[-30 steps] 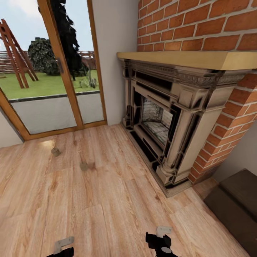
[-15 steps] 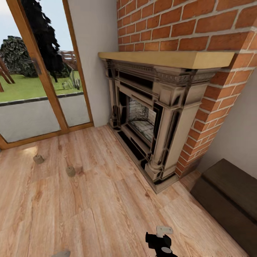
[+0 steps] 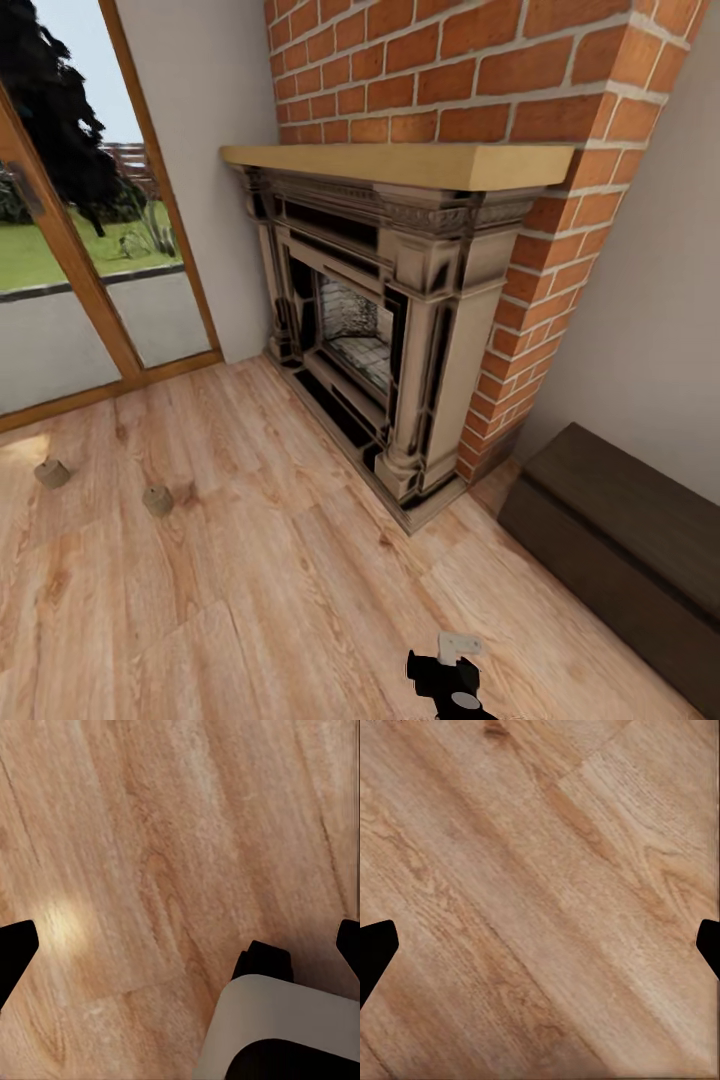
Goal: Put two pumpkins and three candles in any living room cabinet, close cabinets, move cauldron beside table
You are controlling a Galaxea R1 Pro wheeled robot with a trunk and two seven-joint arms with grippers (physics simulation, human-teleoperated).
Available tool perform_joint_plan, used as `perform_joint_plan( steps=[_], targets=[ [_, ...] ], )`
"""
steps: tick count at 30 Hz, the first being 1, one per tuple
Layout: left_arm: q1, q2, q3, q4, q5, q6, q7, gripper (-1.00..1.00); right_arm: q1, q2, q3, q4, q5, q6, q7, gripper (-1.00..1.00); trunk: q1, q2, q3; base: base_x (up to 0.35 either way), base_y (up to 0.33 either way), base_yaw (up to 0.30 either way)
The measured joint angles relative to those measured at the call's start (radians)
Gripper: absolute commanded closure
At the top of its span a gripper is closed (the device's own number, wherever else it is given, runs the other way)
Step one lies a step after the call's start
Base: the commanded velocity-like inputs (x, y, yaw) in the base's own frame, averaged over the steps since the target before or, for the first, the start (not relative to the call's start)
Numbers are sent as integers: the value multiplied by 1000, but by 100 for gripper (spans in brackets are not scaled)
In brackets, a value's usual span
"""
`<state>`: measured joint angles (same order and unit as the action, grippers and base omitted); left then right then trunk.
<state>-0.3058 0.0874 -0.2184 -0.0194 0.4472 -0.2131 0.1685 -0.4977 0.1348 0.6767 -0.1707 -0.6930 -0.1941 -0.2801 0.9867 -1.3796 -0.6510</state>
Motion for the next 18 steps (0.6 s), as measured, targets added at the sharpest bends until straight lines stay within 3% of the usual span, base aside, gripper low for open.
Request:
perform_joint_plan(
  steps=[18],
  targets=[
    [1, 0, 0, 0, 0, 0, 0, -100, 0, 0, -1, 1, 0, 0, 0, -100, 0, 0, 0, 0, 0, -262]
  ],
)
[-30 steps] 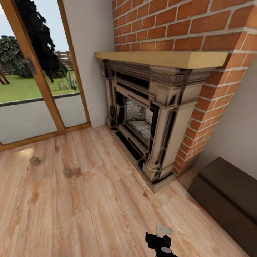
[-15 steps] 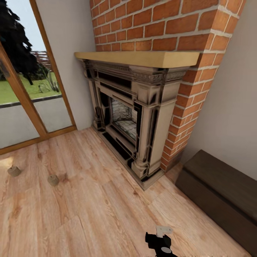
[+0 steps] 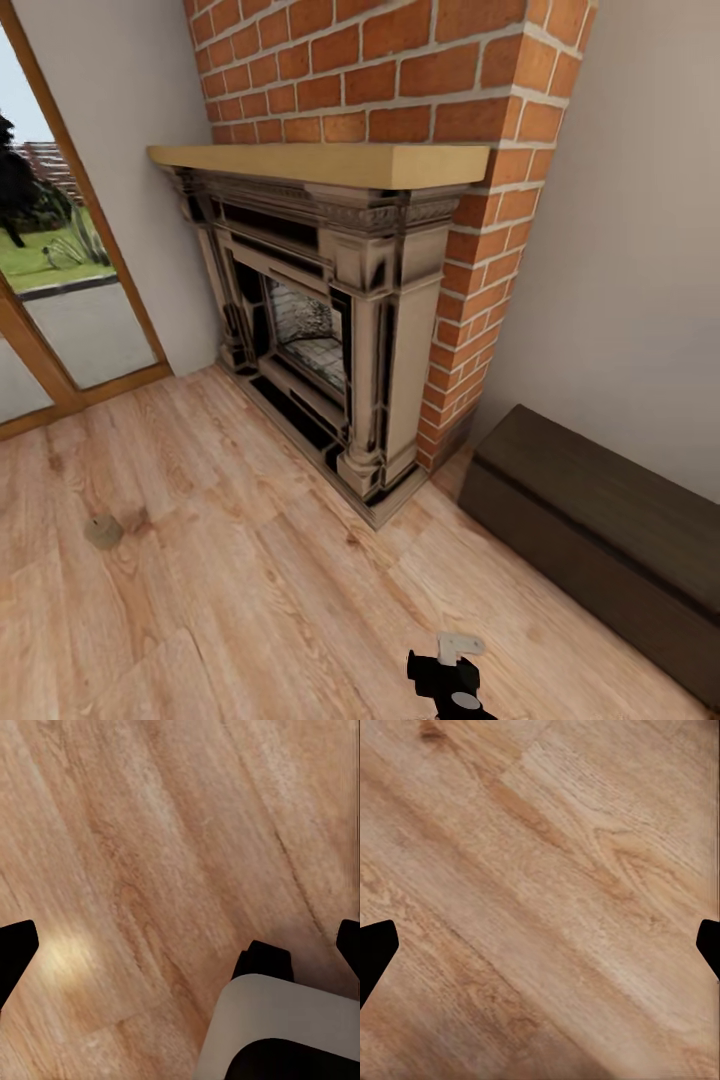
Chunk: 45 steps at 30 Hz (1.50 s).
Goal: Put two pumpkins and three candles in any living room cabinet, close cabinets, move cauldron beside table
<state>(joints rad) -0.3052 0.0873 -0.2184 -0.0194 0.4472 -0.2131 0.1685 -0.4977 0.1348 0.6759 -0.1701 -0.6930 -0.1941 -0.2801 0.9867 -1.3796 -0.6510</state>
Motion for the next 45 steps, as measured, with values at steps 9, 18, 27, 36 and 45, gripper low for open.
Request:
perform_joint_plan(
  steps=[9, 18, 27, 36, 45],
  targets=[
    [0, 0, 0, 0, 0, 0, 0, -100, 0, 0, 0, 0, 0, 0, 0, -100, 0, 0, 0, 0, 0, -262],
    [0, 0, 0, 0, 0, 0, 0, -100, 0, -1, 1, 0, 0, 0, 0, -100, 0, 0, 0, 0, 0, -262],
    [0, 0, 0, 0, 0, 0, 0, -100, 0, 0, 1, 0, 0, 0, 0, -100, 0, 0, 0, 0, 0, -252],
    [0, 0, 0, 0, 0, 0, 0, -100, 0, 0, 1, 0, 0, 0, 0, -100, 0, 0, 0, 0, 0, -220],
    [0, 0, 0, 0, 1, -2, -1, -100, 0, 0, 1, -1, 0, 0, 0, -100, 0, 0, 0, 0, 0, -224]
  ],
)
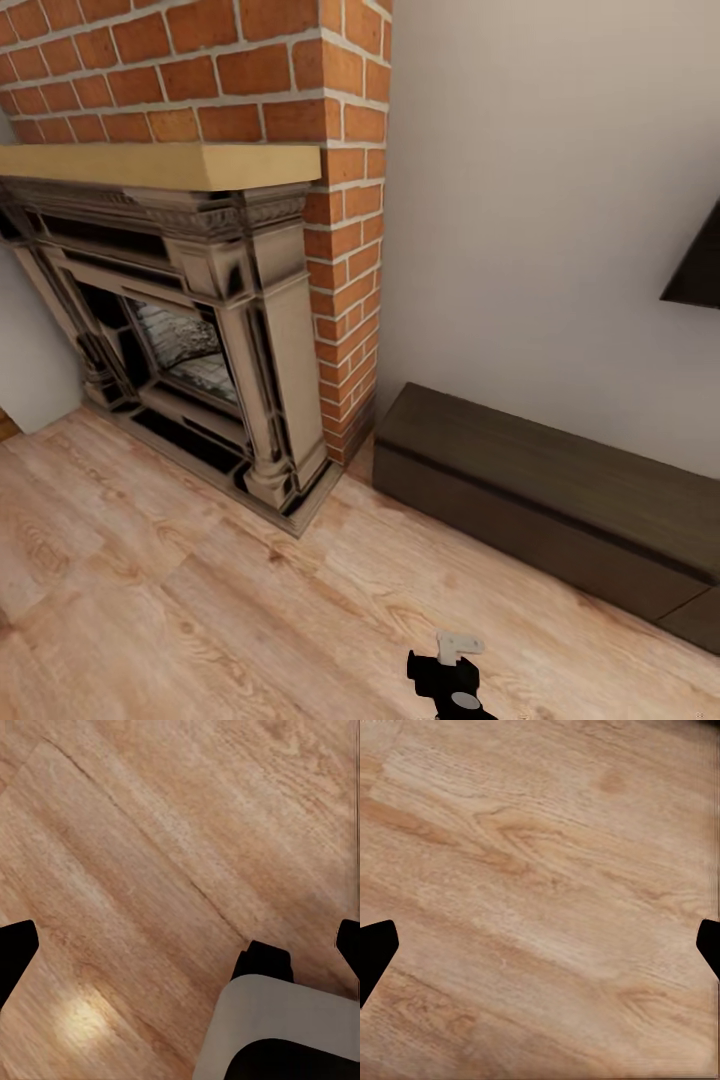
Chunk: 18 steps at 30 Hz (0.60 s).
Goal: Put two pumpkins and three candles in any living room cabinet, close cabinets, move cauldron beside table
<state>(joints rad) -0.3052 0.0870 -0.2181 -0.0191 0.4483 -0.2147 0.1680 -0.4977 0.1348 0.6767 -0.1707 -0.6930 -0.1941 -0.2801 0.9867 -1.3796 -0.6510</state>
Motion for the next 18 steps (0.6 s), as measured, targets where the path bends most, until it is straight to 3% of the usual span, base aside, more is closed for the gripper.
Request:
perform_joint_plan(
  steps=[10, 18],
  targets=[
    [1, -24, 2, 1, 3, 3, 0, -100, 0, 0, -1, 0, 0, 0, 0, -100, 0, 0, 0, 0, 0, -252],
    [1, -29, 4, -11, -2, -3, 0, -100, 0, -1, -1, 0, 0, 0, 0, -100, 0, 0, 0, 0, 0, -255]
  ],
)
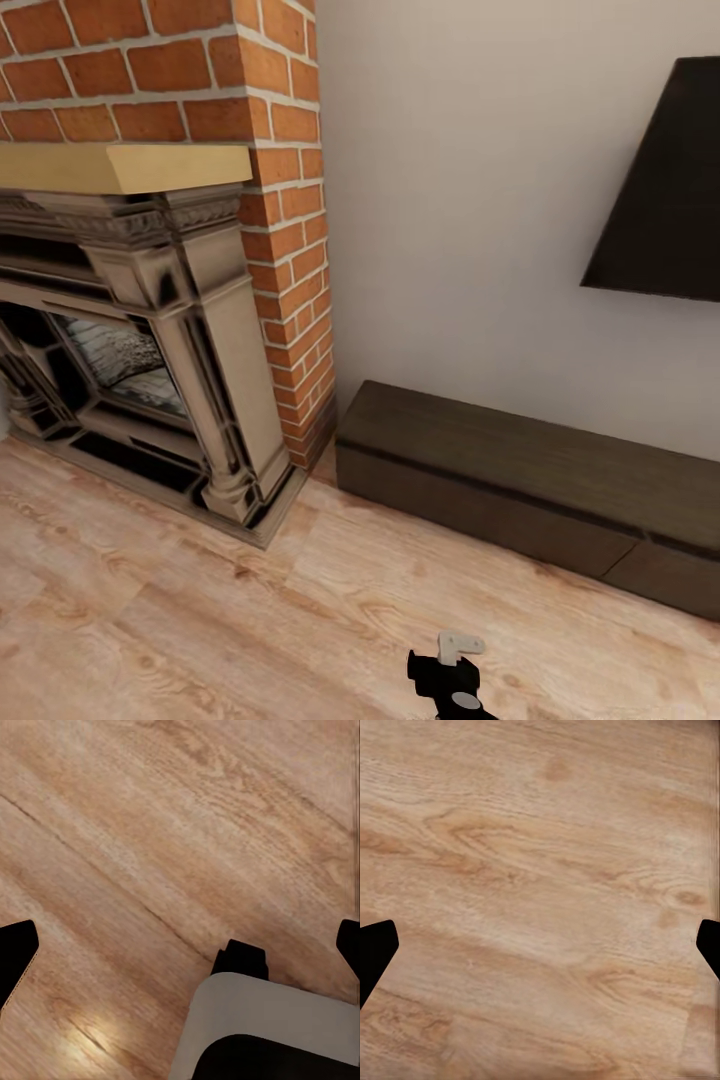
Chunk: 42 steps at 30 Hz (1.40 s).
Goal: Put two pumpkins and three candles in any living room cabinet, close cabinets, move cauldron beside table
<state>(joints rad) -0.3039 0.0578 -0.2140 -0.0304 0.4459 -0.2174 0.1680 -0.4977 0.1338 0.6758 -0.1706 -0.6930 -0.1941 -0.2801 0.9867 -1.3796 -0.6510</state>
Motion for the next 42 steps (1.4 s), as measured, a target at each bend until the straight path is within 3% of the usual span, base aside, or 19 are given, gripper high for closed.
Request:
perform_joint_plan(
  steps=[2, 7, 10, 42],
  targets=[
    [-4, 4, 0, -16, 0, 0, 2, -100, 0, 0, 0, 0, 0, 0, 0, -100, 0, 0, 0, 0, 0, -255],
    [-10, 17, 0, -242, -5, 2, 9, -100, 0, 0, 0, 1, -1, 0, 0, -100, 0, 0, 0, 0, 0, -256],
    [-10, 14, -3, -285, -11, 4, 10, -100, 0, -4, -1, 1, -2, -1, -1, -100, 0, 0, 0, 0, 0, -255],
    [-6, 20, -10, -267, -13, -16, -3, -100, 0, -9, -17, 3, -22, -37, -6, -100, 0, 0, -13, 27, 28, -255]
  ],
)
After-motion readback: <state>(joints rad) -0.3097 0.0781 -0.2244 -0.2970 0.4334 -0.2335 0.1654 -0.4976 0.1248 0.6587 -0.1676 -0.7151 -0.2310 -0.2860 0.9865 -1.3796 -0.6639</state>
